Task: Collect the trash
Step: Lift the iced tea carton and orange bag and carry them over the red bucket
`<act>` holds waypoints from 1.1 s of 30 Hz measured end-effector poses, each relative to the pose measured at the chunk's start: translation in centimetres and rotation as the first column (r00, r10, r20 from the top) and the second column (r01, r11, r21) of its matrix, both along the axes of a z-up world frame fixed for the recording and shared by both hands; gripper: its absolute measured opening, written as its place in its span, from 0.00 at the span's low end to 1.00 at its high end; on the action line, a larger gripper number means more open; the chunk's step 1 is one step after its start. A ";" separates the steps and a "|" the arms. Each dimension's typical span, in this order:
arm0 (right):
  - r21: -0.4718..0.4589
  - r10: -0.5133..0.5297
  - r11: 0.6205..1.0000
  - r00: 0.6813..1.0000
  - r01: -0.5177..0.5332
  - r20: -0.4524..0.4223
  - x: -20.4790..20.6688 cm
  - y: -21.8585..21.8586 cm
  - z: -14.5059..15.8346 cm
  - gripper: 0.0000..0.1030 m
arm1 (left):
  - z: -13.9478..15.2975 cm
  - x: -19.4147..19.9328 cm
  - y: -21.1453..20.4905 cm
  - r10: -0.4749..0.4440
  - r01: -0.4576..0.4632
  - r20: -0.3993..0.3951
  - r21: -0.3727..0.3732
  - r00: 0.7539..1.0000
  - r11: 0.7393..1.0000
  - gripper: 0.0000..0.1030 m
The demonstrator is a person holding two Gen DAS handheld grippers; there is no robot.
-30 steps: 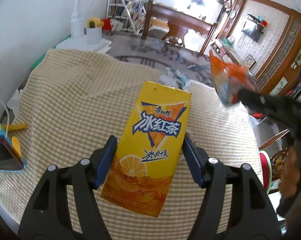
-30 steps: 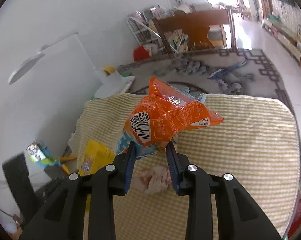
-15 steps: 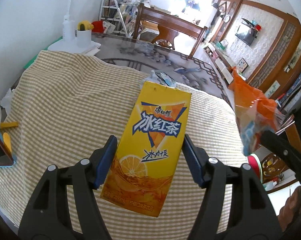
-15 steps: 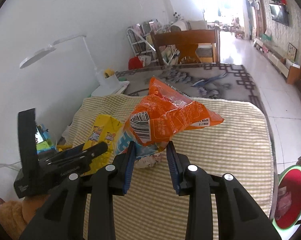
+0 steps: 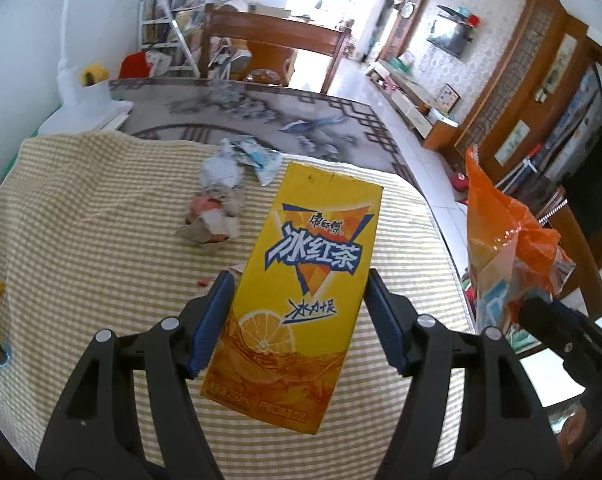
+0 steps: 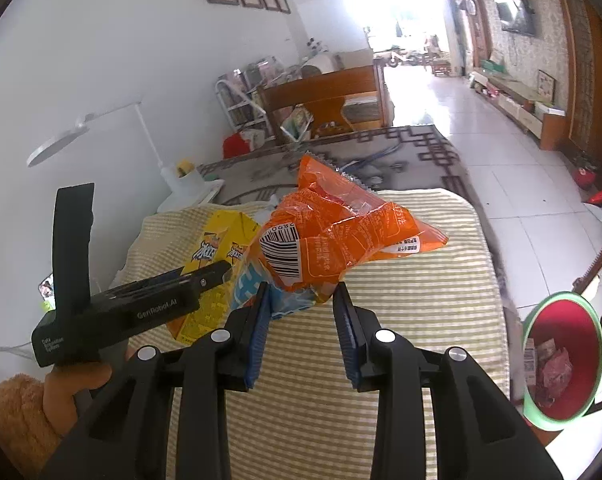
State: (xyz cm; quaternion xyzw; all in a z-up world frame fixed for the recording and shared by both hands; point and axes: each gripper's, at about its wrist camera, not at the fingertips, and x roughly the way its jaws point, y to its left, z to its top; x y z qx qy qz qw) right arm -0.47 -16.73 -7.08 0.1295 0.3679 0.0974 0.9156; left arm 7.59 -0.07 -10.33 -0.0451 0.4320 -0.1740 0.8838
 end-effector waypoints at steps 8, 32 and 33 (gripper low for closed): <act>0.001 -0.048 0.999 0.999 0.048 0.011 -1.0 -2.0 0.1 0.30 | 1.1 -1.0 -2.2 -0.037 0.035 0.073 0.027 0.997 0.999 0.62; -0.008 -0.065 0.998 0.997 0.066 0.029 -1.5 -5.4 0.6 0.30 | 3.7 -3.3 -4.5 -0.043 0.032 0.165 0.068 0.985 0.997 0.62; -0.009 -0.067 0.998 0.997 0.067 0.030 -1.6 -5.5 0.6 0.30 | 3.7 -3.4 -4.6 -0.045 0.034 0.165 0.068 0.985 0.997 0.62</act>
